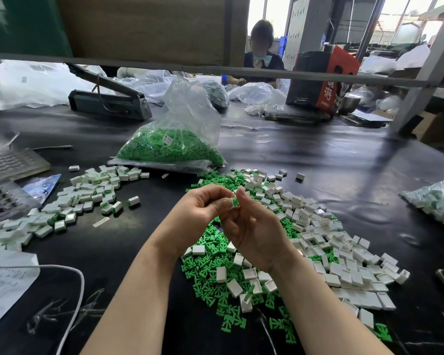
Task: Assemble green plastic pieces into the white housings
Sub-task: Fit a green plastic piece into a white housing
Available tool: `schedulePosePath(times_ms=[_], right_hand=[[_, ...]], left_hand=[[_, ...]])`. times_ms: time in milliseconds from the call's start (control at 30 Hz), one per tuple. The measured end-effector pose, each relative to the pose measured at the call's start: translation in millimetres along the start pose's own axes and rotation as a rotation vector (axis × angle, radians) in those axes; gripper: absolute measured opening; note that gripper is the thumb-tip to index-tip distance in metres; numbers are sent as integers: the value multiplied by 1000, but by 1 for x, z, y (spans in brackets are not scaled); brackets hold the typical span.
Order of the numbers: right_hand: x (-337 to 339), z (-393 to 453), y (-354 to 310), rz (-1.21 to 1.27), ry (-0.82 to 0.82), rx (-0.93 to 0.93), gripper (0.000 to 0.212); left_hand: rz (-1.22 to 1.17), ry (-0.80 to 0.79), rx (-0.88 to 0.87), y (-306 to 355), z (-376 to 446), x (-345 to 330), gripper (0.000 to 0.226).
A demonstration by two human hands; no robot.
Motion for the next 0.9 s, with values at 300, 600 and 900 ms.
schedulePosePath(times_ms=[300, 600, 900], right_hand=[[0, 1, 1, -4, -11, -10, 33], [11, 1, -5, -230, 63, -80, 53], [19, -3, -24, -383, 172, 59, 33]], left_hand=[[-2, -1, -4, -2, 0, 1, 10], [-84, 63, -26, -1, 0, 4, 5], [-105, 95, 96, -9, -3, 7, 25]])
Point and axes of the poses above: each hand's wrist, its own z-axis towards the middle knuckle, its own x-axis out of the back of the hand, y = z × x, the point moved 6 cm from there along z, towards the middle knuckle, and after that the axes turned 12 degrees about z, right-handed, at the moved point
